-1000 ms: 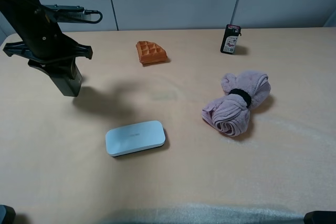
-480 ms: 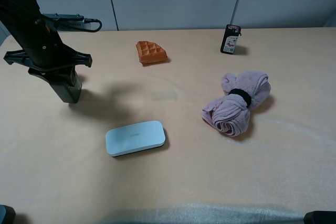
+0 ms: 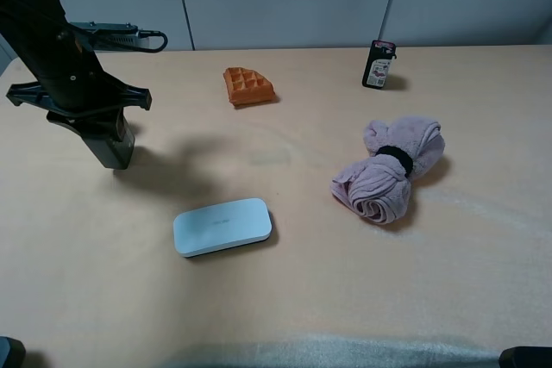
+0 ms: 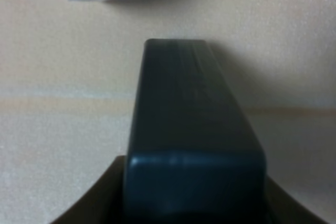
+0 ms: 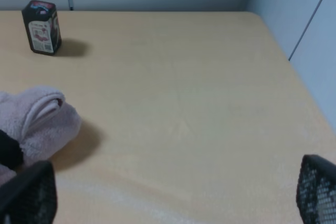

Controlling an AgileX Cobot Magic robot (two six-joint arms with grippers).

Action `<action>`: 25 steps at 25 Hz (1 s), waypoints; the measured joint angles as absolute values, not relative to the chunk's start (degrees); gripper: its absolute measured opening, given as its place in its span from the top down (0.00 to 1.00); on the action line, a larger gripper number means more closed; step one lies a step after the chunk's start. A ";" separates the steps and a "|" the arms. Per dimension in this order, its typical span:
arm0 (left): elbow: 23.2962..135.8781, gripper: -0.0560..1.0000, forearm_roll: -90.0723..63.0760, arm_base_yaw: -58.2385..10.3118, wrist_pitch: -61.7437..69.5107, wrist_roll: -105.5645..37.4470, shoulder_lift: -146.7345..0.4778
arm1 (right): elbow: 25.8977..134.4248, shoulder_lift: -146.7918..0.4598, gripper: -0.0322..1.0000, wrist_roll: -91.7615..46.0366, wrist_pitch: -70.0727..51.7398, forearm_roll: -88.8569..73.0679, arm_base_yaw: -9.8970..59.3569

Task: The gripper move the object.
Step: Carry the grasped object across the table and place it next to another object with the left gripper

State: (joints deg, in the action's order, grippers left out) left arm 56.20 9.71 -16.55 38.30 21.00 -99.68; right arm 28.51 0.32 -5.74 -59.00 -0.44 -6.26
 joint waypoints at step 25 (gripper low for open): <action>56.20 0.26 10.77 -16.55 38.92 23.14 -99.68 | 28.51 0.32 0.30 -5.74 -59.00 -0.44 -6.26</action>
State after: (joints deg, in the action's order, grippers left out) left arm 56.20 10.77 -16.55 38.92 23.14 -99.68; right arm 28.51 0.32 -5.74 -59.00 -0.44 -6.26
